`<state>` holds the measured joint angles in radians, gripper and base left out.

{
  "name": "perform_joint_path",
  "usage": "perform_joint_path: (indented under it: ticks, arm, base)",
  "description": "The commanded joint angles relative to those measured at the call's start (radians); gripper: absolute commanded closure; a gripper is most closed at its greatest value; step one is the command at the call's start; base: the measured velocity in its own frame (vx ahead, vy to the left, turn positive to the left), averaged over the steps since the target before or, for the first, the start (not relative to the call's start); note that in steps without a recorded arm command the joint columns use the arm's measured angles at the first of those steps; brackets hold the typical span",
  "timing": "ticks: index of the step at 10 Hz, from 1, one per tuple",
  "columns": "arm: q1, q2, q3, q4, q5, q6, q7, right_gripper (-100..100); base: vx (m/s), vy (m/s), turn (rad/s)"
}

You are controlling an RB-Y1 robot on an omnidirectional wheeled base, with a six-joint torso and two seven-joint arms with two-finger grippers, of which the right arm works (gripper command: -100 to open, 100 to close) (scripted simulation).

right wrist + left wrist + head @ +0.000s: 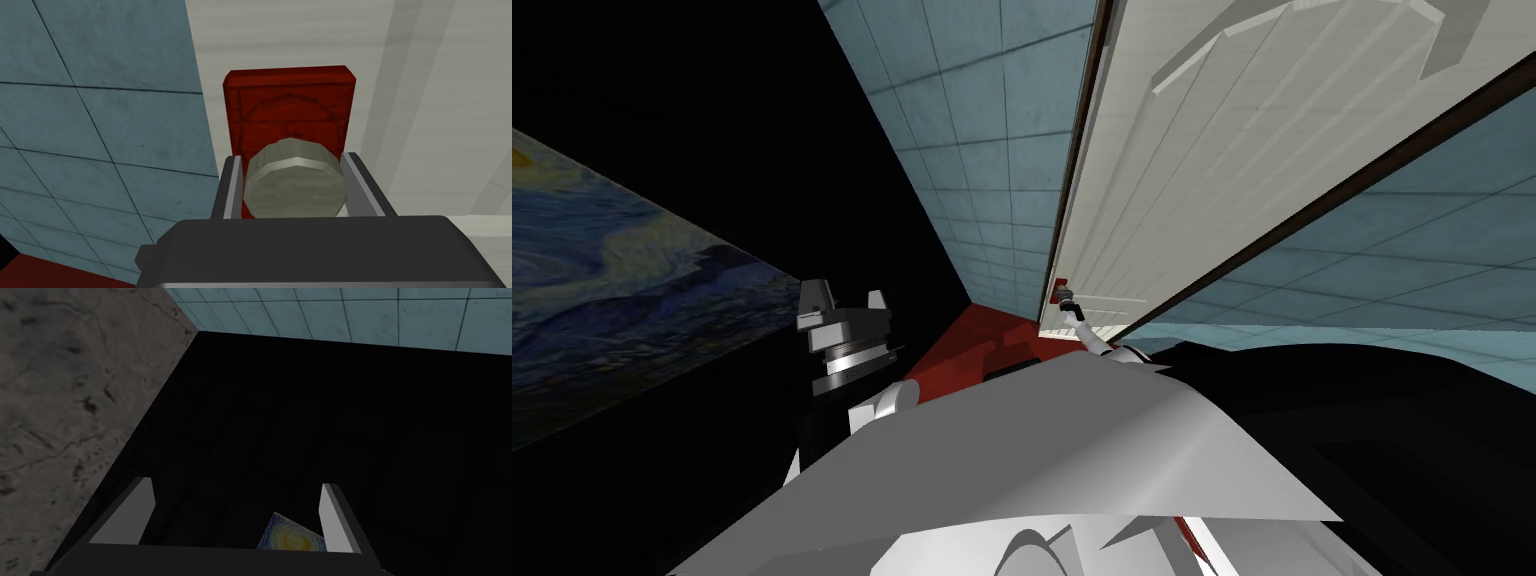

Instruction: Pull the door open

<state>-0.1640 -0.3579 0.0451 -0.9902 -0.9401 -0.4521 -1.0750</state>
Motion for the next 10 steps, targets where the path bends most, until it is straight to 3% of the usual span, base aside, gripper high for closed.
perform_joint_path:
  ticks: [1, 8, 9, 10]
  arm:
    - [0.006, -0.01, 0.018, -0.01, 0.003, 0.0, -0.016, 100]
    - [0.031, -0.056, 0.101, -0.053, 0.019, 0.0, -0.087, 100]
    - [0.029, -0.052, 0.094, -0.048, 0.018, 0.0, -0.08, 100]
    - [0.037, -0.061, 0.113, -0.057, 0.02, 0.001, -0.094, 100]
  base:
    - [-0.161, -0.045, 0.112]
    - [-0.257, -0.058, 0.123]
    - [-0.113, -0.024, 0.035]
    - [-0.15, -0.025, 0.108]
